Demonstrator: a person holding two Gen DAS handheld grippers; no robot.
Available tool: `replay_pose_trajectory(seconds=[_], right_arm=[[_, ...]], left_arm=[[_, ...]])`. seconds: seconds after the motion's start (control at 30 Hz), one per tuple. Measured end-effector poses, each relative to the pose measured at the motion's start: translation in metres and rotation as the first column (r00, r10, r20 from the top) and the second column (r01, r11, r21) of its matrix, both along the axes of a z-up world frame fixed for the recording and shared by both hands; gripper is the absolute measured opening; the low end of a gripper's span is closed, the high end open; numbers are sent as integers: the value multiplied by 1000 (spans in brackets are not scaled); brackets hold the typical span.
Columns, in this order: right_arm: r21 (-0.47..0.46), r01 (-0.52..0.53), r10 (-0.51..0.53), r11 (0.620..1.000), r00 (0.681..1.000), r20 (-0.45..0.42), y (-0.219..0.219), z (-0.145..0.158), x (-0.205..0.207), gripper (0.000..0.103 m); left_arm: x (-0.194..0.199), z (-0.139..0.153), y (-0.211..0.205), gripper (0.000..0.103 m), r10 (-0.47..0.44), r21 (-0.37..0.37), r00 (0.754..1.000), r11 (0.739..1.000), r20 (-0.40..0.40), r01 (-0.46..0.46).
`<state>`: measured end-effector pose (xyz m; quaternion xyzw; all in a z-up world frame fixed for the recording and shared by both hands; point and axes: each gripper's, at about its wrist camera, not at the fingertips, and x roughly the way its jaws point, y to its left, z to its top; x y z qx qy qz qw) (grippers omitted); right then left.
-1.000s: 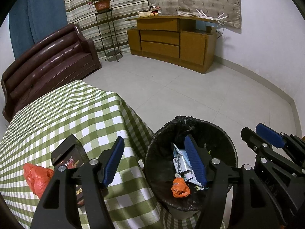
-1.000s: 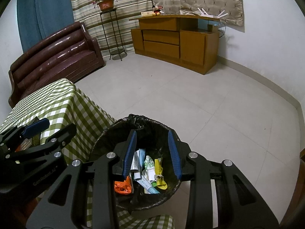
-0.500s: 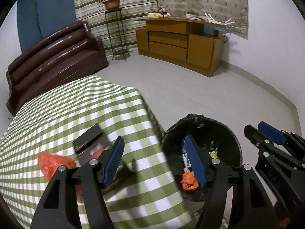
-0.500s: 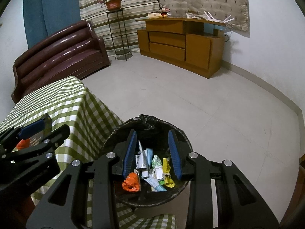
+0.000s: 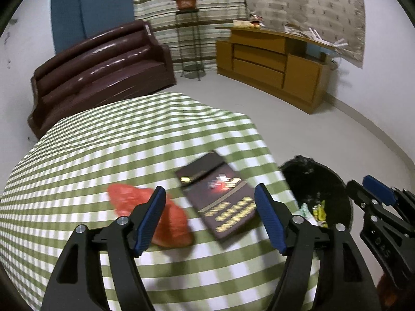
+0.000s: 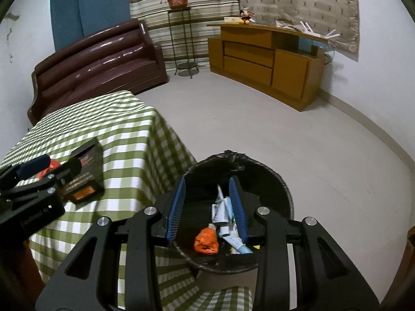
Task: Collect trash
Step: 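Move both open tools back over the table, then grasp the red plastic bag with the left tool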
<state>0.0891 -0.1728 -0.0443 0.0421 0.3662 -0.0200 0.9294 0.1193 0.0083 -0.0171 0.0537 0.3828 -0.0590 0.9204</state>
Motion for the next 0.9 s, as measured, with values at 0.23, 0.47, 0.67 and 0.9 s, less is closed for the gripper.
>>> replay_pose_trajectory(seconds=[0.23, 0.47, 0.67, 0.9], right_arm=[[-3, -43, 43, 999, 999, -4, 25, 1, 3, 35], [-4, -75, 75, 997, 997, -15, 43, -2, 6, 35], [-12, -102, 102, 995, 994, -29, 56, -5, 9, 35], [-7, -108, 107, 994, 994, -27, 59, -3, 10, 35]], left_arm=[[5, -7, 31, 72, 76, 11, 997, 997, -15, -76], [13, -18, 52, 74, 108, 7, 992, 994, -59, -108], [16, -23, 69, 65, 94, -5, 992, 996, -81, -94], [11, -27, 81, 46, 63, -1, 995, 998, -82, -63]])
